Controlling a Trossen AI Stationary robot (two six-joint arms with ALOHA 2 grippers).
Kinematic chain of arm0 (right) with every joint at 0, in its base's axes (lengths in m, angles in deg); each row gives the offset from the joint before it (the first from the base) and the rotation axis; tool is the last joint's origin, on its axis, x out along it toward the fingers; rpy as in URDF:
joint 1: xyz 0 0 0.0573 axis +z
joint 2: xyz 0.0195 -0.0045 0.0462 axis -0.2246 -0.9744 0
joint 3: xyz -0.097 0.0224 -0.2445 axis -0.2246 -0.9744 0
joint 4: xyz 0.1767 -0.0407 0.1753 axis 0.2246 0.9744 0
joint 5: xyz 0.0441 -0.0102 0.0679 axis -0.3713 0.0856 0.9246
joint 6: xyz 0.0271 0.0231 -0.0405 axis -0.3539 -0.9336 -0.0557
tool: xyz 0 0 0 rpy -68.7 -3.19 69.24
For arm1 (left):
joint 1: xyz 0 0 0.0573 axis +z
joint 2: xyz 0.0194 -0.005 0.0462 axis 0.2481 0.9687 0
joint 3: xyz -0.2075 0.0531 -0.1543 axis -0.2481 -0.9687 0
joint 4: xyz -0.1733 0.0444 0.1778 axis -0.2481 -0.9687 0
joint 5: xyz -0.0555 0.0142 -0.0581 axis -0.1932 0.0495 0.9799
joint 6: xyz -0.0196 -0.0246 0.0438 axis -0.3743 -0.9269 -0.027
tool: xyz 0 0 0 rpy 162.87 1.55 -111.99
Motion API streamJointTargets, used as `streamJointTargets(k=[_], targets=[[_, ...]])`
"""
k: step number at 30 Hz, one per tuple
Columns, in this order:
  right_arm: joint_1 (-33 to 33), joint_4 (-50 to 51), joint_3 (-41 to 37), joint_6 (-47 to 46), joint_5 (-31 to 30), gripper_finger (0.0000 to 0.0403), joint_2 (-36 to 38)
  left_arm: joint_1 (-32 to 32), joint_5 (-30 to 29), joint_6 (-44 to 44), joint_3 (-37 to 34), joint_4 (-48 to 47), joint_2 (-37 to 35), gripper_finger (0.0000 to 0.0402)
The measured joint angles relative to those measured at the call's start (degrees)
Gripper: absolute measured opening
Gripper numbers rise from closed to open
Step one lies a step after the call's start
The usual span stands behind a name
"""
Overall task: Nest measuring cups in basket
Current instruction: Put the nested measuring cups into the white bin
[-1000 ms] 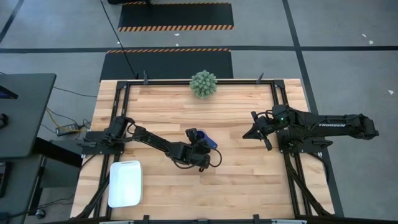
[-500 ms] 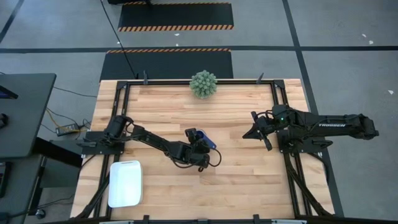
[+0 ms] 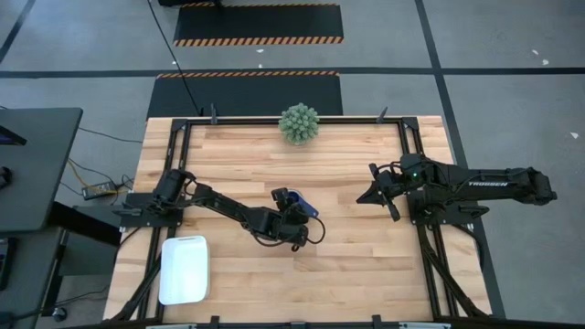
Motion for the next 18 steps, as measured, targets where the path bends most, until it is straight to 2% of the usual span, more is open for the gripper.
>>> streamJointTargets(k=[18], targets=[[0.0,0.0,0.0,0.0,0.0,0.0014,0.0,0.1,2.9,5.4,0.0,0.0,-0.3,0.0169]])
